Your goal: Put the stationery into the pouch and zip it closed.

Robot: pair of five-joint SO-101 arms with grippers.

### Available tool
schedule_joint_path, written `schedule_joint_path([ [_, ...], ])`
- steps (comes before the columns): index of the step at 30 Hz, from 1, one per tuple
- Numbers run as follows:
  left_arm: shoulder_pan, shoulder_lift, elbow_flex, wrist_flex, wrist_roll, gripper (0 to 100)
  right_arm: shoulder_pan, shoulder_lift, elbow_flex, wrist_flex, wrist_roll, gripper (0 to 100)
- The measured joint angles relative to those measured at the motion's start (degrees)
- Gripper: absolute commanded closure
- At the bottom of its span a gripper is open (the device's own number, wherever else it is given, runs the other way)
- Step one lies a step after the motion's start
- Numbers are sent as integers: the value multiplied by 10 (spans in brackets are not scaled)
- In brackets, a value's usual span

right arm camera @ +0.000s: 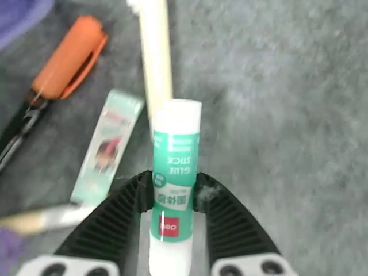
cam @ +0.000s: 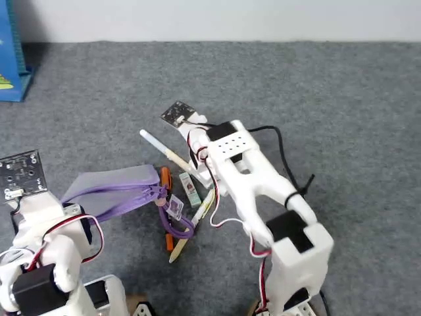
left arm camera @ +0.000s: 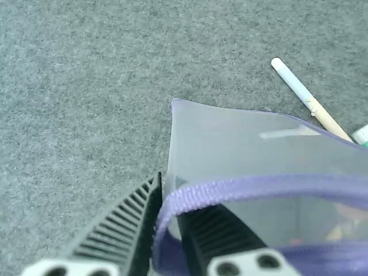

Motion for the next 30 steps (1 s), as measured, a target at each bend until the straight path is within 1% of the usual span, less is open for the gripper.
schedule_joint_path([
  [4,0,0,0,0,0,989,0,-75,16,84,0,991],
  [7,0,0,0,0,1,989,-10,-154,40,126,-8,991],
  [11,1,0,0,-4,47,989,-42,-294,79,161,-32,991],
  [16,3,0,0,-5,66,989,-92,-479,117,167,-63,991],
  [20,4,0,0,-5,67,989,-121,-591,120,168,-90,991],
  [24,4,4,-19,-5,67,989,-157,-663,120,154,-128,991],
  [30,3,4,-46,-5,67,989,-228,-721,120,83,-197,991],
])
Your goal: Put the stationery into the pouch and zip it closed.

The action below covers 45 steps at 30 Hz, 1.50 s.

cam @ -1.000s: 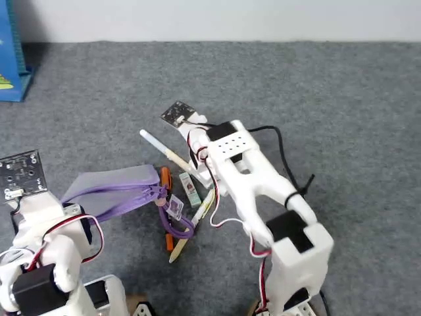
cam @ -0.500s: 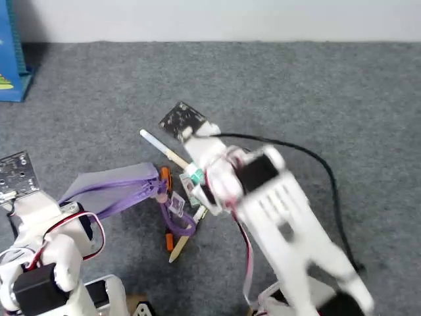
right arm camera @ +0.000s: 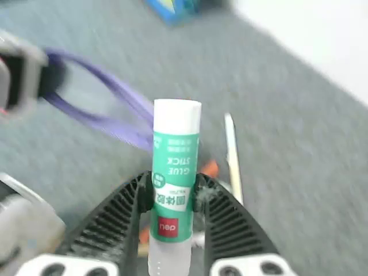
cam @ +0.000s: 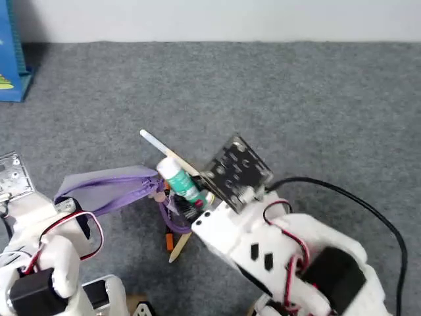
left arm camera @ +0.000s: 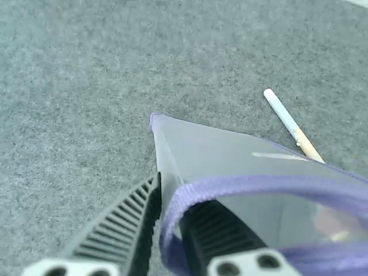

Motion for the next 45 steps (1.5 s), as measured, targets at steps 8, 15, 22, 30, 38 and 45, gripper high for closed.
schedule_joint_path([
  [8,-1,96,-66,8,0,989,-62,-6,0,-105,-100,991],
  [15,-3,208,-133,32,0,989,-63,-11,79,-271,-137,991],
  [22,-3,215,-135,33,0,989,-63,-11,284,-533,-137,991],
  [30,-3,215,-135,33,0,989,-63,-10,405,-801,-137,991],
  [38,-3,215,-135,33,0,989,-63,74,408,-905,-106,991],
  [45,-3,215,-135,33,0,989,-63,187,408,-1019,-80,991],
])
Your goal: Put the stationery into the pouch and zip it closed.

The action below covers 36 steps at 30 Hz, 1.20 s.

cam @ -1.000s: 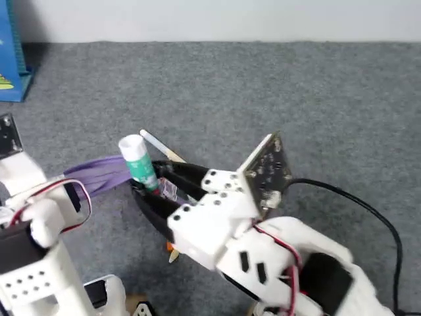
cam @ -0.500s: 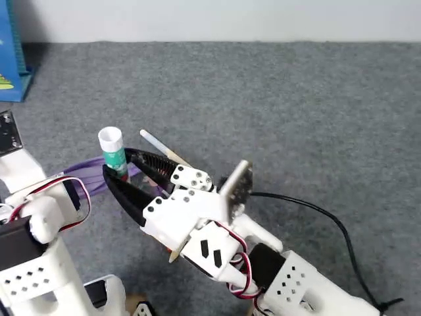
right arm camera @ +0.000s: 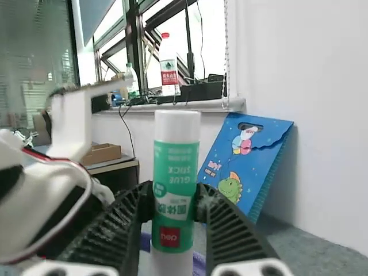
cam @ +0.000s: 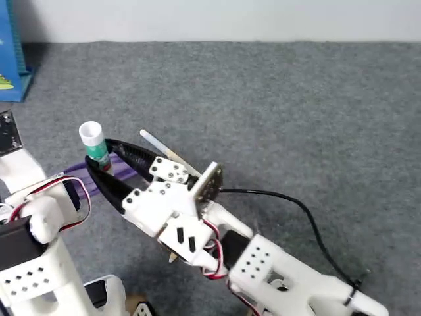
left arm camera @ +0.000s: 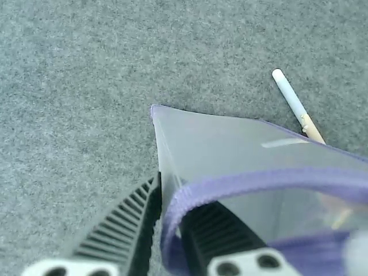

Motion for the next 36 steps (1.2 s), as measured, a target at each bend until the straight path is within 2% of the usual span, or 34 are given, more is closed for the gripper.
schedule_joint_path([
  [12,0,4,0,9,3,989,25,142,0,-122,0,980],
  [18,3,5,0,9,3,989,25,147,-2,-116,25,725],
  [26,2,6,0,9,2,989,29,68,0,27,41,752],
  [32,2,6,0,9,2,989,27,-69,0,197,41,753],
  [36,2,6,0,9,2,989,40,-160,0,352,41,753],
])
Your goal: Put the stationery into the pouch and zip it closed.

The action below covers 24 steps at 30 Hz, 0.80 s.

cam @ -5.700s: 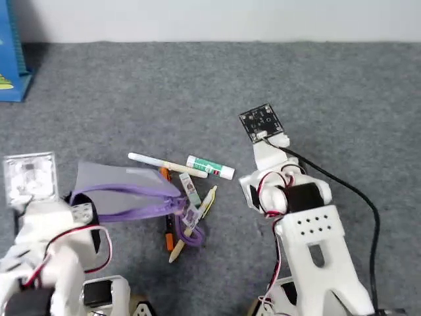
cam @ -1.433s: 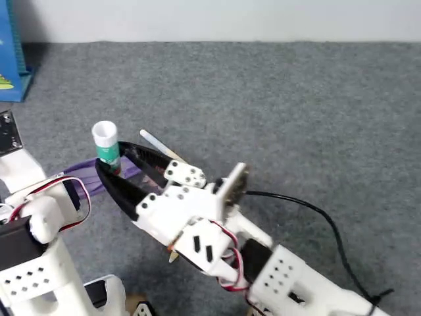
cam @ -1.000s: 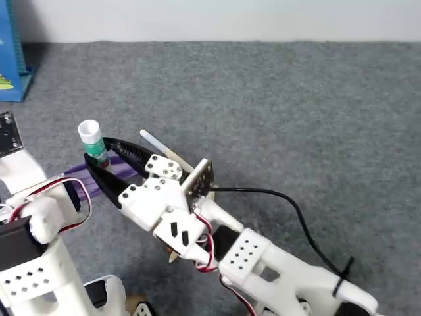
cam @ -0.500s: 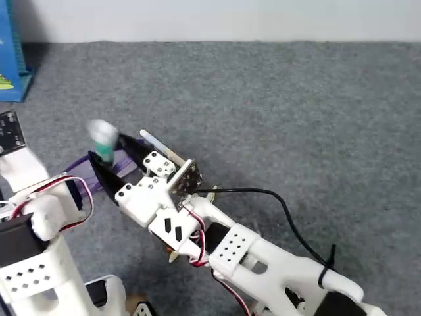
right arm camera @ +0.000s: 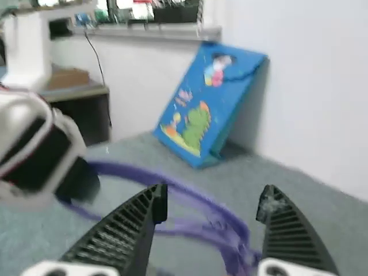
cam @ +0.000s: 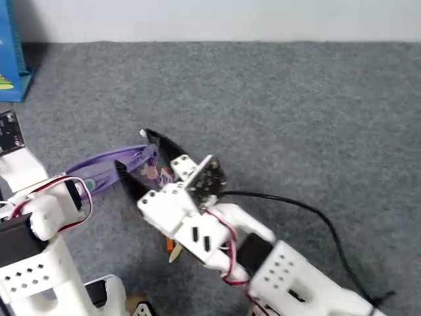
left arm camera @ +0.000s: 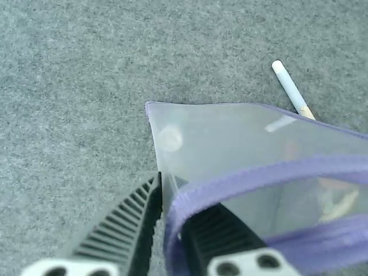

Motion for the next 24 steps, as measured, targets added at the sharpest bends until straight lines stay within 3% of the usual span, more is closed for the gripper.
schedule_joint_path([
  [3,0,0,0,1,0,989,13,-48,0,126,-5,753],
  [6,0,0,0,5,0,989,54,-73,0,222,-62,753],
  [13,0,0,0,5,0,989,136,-46,0,373,-163,753],
  [17,0,0,0,5,0,989,139,19,0,409,-214,753],
  [24,0,0,0,7,0,989,142,184,-2,386,-276,753],
])
